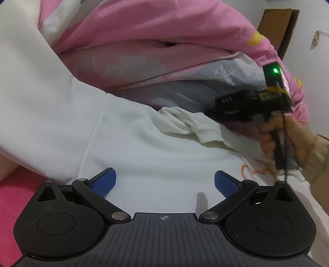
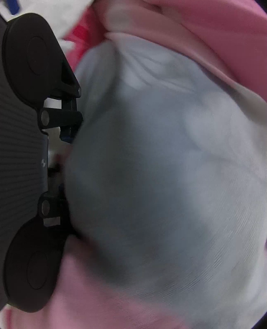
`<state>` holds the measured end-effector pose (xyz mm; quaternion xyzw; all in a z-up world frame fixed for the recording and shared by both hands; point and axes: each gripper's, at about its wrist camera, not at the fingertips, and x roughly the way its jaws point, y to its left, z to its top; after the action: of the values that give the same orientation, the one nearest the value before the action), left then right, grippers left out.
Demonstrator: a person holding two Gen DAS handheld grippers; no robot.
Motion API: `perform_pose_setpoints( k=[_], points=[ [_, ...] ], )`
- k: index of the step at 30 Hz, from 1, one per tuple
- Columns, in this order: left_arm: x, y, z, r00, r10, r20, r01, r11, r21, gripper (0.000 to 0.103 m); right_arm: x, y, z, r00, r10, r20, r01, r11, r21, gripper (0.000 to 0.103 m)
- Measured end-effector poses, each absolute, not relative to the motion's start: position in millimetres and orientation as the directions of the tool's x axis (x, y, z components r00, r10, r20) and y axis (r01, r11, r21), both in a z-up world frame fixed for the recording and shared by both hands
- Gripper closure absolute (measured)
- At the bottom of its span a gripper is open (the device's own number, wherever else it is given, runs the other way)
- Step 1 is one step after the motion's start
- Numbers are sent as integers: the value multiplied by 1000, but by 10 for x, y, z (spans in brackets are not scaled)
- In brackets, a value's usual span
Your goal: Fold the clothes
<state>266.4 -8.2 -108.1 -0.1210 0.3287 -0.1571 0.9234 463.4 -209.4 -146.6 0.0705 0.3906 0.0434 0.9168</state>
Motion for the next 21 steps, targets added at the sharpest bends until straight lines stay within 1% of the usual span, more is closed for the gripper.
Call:
perform_pose_setpoints(
  k=[3, 8, 10, 12, 14, 16, 17, 18, 21],
  points=[
    [2661, -73, -1079, 734, -373, -567, 208, 919, -335, 0, 4751, -2166, -1493, 708, 150, -690, 1, 977, 213, 69],
    [2652, -90, -1078, 732, -370, -572, 209, 921, -328, 0, 4786, -2159, -1617, 743, 127, -657, 40, 972, 234, 69],
    [2647, -90, -1079, 732, -370, -572, 210, 921, -327, 0, 4726, -2159, -1621, 735, 132, -666, 40, 971, 237, 69],
    [2648, -82, -1081, 732, -374, -570, 210, 919, -333, 0, 4628, -2166, -1571, 703, 155, -694, 25, 970, 242, 69],
    [2649, -73, -1082, 732, -375, -568, 209, 918, -338, 0, 4475, -2161, -1487, 675, 189, -713, -6, 968, 251, 69],
    [2646, -63, -1080, 738, -369, -565, 198, 919, -341, 0, 4232, -2131, -1365, 679, 219, -700, -48, 966, 255, 61],
    [2644, -57, -1079, 741, -365, -563, 193, 919, -342, 0, 4096, -2103, -1293, 686, 232, -689, -74, 965, 251, 60],
    [2642, -52, -1078, 744, -362, -562, 188, 920, -344, 0, 3956, -2068, -1231, 687, 255, -680, -107, 962, 253, 60],
    [2632, -25, -1070, 758, -344, -554, 163, 923, -350, 0, 3500, -1911, -1118, 640, 391, -661, -252, 920, 300, 60]
  ],
)
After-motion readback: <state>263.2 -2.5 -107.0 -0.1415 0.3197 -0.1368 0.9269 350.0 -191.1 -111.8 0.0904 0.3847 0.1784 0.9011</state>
